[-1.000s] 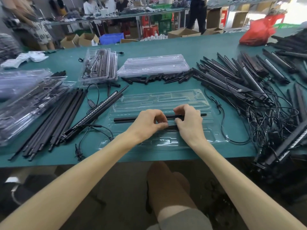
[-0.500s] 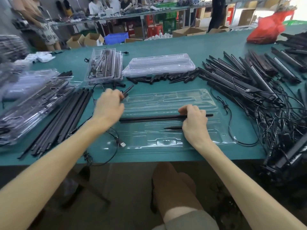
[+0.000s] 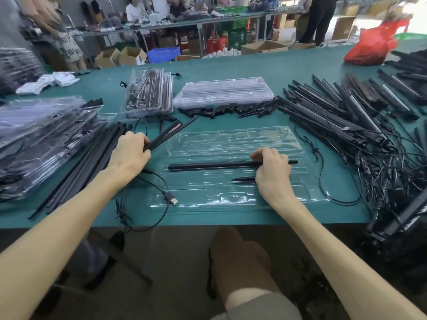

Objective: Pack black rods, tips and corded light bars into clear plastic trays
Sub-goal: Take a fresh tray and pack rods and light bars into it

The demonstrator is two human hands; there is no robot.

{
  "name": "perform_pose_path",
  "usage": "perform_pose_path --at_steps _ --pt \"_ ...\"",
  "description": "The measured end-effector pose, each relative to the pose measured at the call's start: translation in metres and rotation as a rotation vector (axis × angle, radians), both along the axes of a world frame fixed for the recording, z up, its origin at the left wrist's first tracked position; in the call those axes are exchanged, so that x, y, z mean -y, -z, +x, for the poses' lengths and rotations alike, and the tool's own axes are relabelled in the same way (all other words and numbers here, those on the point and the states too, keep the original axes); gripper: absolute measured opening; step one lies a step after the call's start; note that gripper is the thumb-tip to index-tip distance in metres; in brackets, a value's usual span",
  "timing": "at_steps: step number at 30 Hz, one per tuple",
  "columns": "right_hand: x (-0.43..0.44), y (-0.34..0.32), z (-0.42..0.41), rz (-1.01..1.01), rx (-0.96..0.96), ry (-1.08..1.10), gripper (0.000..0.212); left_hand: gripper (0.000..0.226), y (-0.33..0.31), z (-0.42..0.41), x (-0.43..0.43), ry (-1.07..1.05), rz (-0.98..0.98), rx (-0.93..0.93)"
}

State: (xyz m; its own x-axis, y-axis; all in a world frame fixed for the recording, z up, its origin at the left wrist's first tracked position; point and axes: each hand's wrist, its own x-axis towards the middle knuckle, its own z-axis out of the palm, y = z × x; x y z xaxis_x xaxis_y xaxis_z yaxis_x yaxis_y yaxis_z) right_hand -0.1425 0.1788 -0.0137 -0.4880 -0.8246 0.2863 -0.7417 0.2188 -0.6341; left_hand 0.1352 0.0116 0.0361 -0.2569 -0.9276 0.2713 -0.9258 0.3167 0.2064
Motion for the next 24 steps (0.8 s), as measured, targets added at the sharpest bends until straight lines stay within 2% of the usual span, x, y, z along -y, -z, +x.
perform_pose_path --at_steps 7,9,12,14,19,24 --pt "-0.001 -0.001 -0.002 -0.068 0.067 -0.001 0.043 0.024 -0.017 -0.032 -0.022 0.299 0.061 -0.286" --pt "-0.002 -0.003 -0.003 -0.132 0.158 0.004 0.034 0.024 -0.018 -0.042 -0.035 0.404 0.109 -0.314" --pt "-0.005 -0.010 -0.004 -0.310 0.401 0.044 0.025 0.027 -0.018 -0.055 -0.054 0.528 0.206 -0.345" --pt "-0.009 -0.013 -0.003 -0.419 0.459 0.092 0.024 0.029 -0.015 -0.063 -0.062 0.592 0.262 -0.323" --pt "-0.013 -0.019 -0.001 -0.519 0.330 0.145 0.022 0.033 0.000 -0.078 -0.072 0.657 0.383 -0.282" --pt "-0.010 -0.020 0.001 -0.368 0.185 0.058 0.023 0.024 0.007 -0.084 -0.069 0.673 0.405 -0.338"
